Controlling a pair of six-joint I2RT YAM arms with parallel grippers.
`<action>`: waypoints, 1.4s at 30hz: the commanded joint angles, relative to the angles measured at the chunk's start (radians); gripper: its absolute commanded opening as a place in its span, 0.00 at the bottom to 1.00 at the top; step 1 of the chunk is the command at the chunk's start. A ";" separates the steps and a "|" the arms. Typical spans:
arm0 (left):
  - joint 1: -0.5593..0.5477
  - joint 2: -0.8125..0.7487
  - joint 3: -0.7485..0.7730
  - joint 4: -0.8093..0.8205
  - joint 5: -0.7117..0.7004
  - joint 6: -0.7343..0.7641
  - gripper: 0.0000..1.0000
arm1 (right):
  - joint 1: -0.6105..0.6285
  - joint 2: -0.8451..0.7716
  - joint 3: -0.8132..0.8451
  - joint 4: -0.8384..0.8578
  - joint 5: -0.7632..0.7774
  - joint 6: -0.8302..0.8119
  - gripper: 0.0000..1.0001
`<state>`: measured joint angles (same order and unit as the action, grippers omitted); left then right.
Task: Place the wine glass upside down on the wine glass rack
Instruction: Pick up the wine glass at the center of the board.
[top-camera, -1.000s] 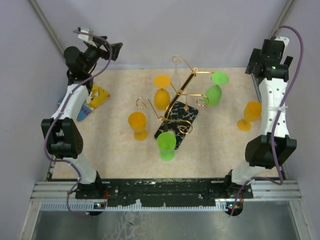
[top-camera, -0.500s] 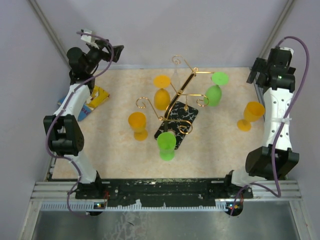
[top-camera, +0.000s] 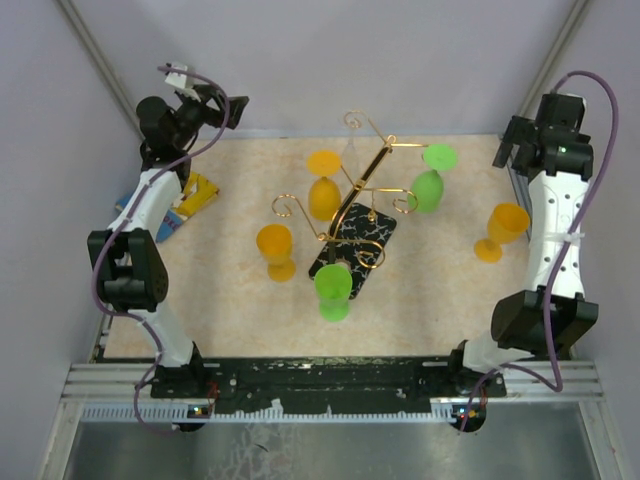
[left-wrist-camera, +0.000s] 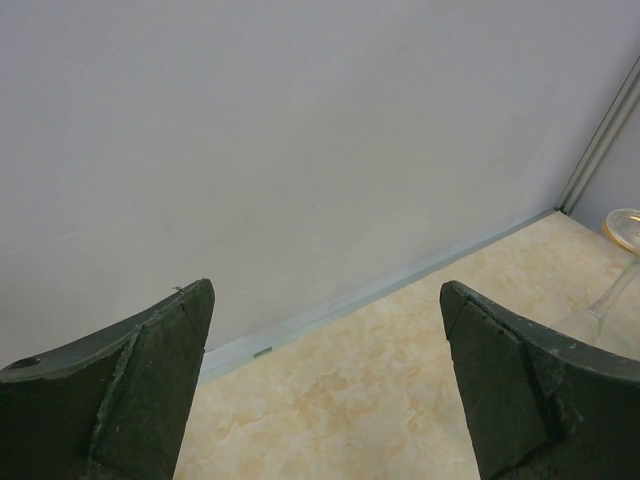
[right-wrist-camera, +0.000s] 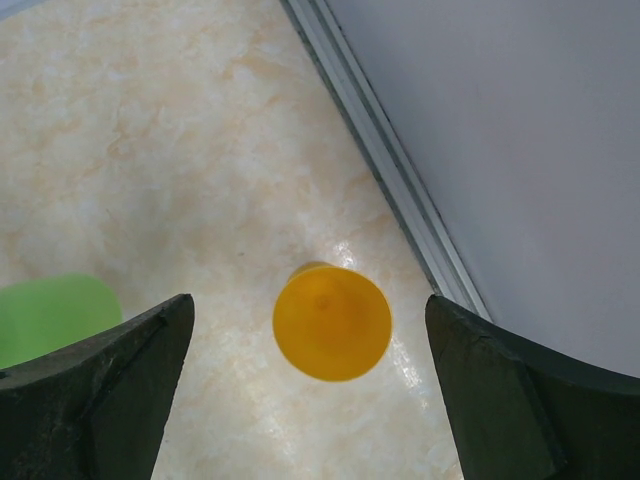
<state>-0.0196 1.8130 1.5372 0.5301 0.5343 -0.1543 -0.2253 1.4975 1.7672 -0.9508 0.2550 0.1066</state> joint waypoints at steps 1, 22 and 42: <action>-0.003 -0.019 -0.007 -0.006 -0.004 0.031 1.00 | -0.002 0.013 0.004 -0.006 -0.036 -0.003 0.97; -0.003 -0.022 -0.005 -0.035 -0.016 0.059 1.00 | 0.238 0.100 0.307 -0.052 -0.019 -0.043 0.89; -0.003 -0.109 -0.111 -0.151 -0.089 0.096 1.00 | 0.695 0.272 0.560 0.243 -0.397 -0.108 0.87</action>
<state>-0.0196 1.7714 1.4601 0.3988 0.4740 -0.0853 0.3828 1.7412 2.2719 -0.8124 -0.0307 0.0467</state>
